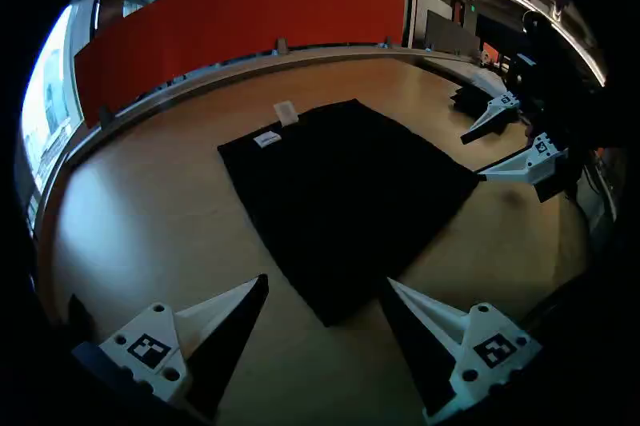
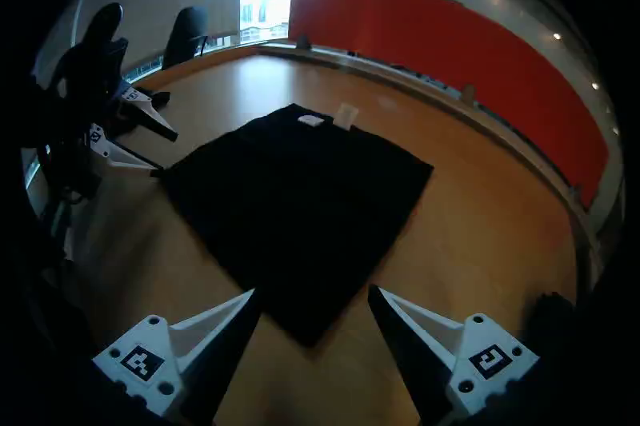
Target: Fold towel
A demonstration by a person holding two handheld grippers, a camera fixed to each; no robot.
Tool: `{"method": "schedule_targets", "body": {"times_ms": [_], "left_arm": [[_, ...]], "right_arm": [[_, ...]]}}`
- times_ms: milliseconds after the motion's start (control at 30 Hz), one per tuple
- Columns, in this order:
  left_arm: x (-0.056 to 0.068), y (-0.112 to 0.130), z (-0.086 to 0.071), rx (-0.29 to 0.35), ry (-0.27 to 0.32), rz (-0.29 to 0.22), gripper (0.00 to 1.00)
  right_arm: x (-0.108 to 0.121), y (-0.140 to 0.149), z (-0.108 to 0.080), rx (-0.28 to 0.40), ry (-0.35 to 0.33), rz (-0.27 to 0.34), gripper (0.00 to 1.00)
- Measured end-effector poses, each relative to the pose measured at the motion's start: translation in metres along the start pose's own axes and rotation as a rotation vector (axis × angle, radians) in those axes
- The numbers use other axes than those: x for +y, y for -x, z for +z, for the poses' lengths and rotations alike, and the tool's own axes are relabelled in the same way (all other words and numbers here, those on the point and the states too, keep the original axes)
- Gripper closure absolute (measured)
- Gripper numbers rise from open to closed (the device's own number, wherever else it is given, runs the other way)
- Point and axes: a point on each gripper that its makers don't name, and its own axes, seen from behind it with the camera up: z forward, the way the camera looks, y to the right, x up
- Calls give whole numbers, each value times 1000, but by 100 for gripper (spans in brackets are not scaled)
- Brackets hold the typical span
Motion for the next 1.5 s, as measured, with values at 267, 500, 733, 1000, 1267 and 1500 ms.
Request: {"method": "schedule_targets", "body": {"times_ms": [267,500,733,1000,1267,1500], "left_arm": [[1,16,9,-55,13,4,1],[4,24,12,-78,20,19,1],[5,25,13,-89,18,41,1],[6,25,14,-105,16,42,10],[10,25,14,-112,20,48,21],[13,26,14,-122,22,47,31]], "right_arm": [[1,19,6,-47,-19,0,0],[2,27,5,-71,-31,0,1],[0,28,5,-73,-58,12,4],[-1,30,4,-71,-65,26,11],[-3,30,5,-71,-73,20,26],[-5,30,5,-76,-83,11,43]]}}
